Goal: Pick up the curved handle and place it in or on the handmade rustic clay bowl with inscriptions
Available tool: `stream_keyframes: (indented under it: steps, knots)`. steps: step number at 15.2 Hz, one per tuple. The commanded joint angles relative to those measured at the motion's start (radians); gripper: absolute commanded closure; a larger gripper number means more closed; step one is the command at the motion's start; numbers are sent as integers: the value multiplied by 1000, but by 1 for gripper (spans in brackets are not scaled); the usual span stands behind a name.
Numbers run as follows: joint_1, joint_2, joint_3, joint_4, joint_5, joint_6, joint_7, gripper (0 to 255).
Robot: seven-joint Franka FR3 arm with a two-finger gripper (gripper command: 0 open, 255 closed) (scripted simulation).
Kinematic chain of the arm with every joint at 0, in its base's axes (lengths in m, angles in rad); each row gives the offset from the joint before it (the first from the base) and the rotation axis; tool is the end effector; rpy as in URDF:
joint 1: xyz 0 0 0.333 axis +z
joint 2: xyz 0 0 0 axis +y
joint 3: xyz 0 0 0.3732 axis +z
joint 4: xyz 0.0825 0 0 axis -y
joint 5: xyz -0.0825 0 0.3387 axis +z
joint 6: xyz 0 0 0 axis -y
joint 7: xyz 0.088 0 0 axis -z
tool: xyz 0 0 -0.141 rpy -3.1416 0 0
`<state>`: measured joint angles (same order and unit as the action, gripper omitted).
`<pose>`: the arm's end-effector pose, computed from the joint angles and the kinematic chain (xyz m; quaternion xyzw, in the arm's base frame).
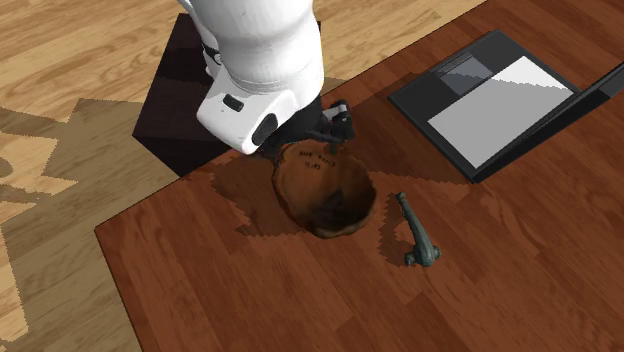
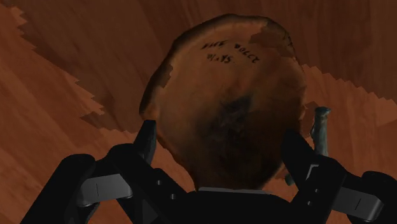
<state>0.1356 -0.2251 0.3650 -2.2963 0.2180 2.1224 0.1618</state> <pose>0.3675 0.2288 0.4824 -0.9922 -0.1101 -0.0021 0.0577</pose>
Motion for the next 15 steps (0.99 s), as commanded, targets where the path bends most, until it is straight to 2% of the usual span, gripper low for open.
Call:
stream_keyframes:
  steps: [1,8,15]
  knots:
    - [9,61,23,32,-6,33,26,0]
    - [54,314,87,203,-88,122,143,0]
    - [146,575,97,431,-200,153,255,0]
